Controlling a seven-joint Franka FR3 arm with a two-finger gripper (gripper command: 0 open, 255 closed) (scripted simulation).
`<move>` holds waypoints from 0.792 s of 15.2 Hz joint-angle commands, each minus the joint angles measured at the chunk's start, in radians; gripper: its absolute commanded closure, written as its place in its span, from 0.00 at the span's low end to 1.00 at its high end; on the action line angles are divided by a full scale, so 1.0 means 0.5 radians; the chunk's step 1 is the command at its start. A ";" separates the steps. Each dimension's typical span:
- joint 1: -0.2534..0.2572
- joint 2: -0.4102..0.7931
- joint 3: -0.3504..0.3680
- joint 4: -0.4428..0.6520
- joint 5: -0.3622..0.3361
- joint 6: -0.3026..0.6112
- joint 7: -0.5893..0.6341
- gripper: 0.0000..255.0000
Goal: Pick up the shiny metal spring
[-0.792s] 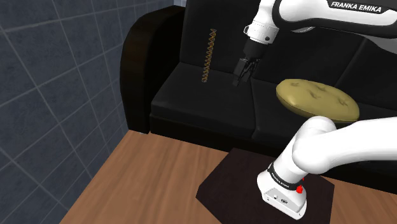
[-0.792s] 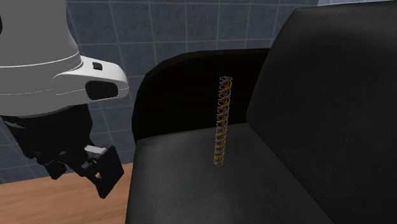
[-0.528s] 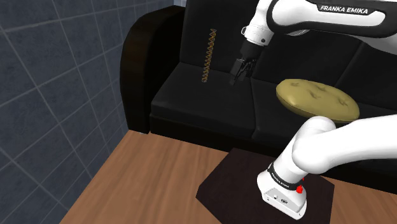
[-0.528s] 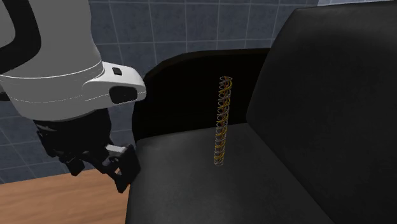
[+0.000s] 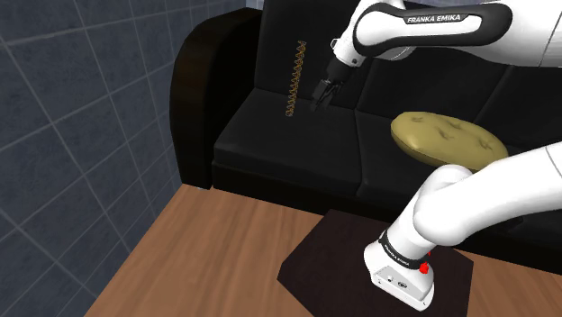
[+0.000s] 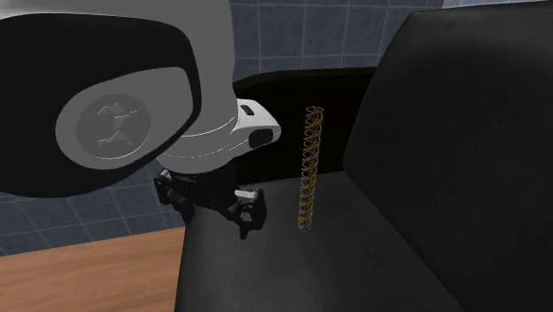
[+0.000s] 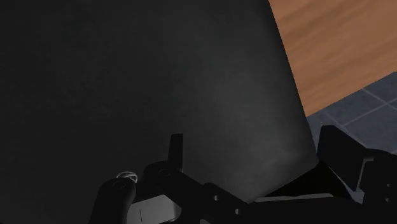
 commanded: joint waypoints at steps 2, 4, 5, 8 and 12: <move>0.012 0.150 -0.082 0.063 0.033 0.192 -0.124 0.00; 0.029 0.266 -0.140 0.122 0.076 0.310 -0.214 0.00; 0.039 0.325 -0.169 0.156 0.104 0.365 -0.261 0.00; 0.074 0.506 -0.256 0.274 0.213 0.513 -0.417 0.00; 0.120 0.760 -0.367 0.472 0.426 0.662 -0.658 0.00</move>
